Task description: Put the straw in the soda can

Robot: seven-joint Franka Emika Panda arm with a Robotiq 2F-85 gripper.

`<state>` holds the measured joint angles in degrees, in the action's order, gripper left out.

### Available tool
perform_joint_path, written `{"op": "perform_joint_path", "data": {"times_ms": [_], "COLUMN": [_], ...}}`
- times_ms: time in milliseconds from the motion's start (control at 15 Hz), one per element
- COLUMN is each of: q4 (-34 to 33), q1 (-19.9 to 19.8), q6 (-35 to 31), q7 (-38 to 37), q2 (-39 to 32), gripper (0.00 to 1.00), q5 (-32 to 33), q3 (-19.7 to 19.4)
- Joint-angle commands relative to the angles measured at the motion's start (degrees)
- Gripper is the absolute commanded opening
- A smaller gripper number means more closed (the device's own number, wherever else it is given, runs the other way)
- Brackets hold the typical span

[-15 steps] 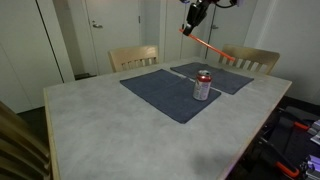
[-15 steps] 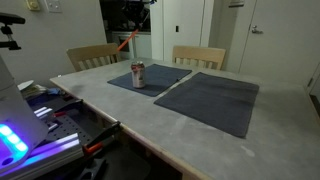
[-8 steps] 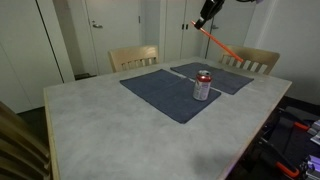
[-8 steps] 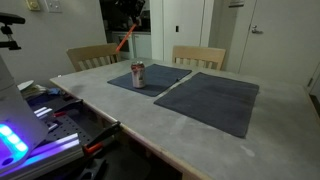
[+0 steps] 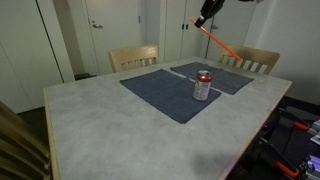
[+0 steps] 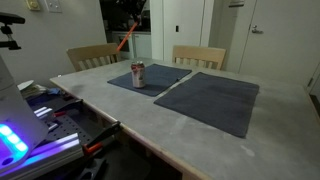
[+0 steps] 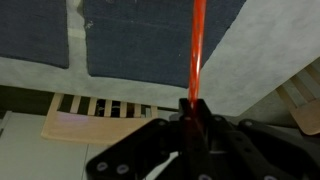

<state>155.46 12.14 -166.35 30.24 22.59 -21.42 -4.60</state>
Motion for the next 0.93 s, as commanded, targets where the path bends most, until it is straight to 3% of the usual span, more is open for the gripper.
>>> {"op": "perform_joint_path", "data": {"times_ms": [0, 133, 267, 467, 867], "q4": [-0.2, 0.1, 0.5, 1.4, 4.0], "q1": [1.9, 5.3, 11.3, 23.3, 42.6], "q6": [-2.8, -5.4, -10.2, -18.5, -31.0], "q7": [2.6, 4.7, 8.5, 15.9, 17.0], "q2": [-0.3, 0.3, 1.0, 3.3, 9.8], "gripper": [0.02, 0.02, 0.02, 0.02, 0.02], "q5": [-2.2, -5.9, -11.2, -15.6, -10.4], "q3": [-2.7, -6.1, -11.2, -20.9, -39.1]}}
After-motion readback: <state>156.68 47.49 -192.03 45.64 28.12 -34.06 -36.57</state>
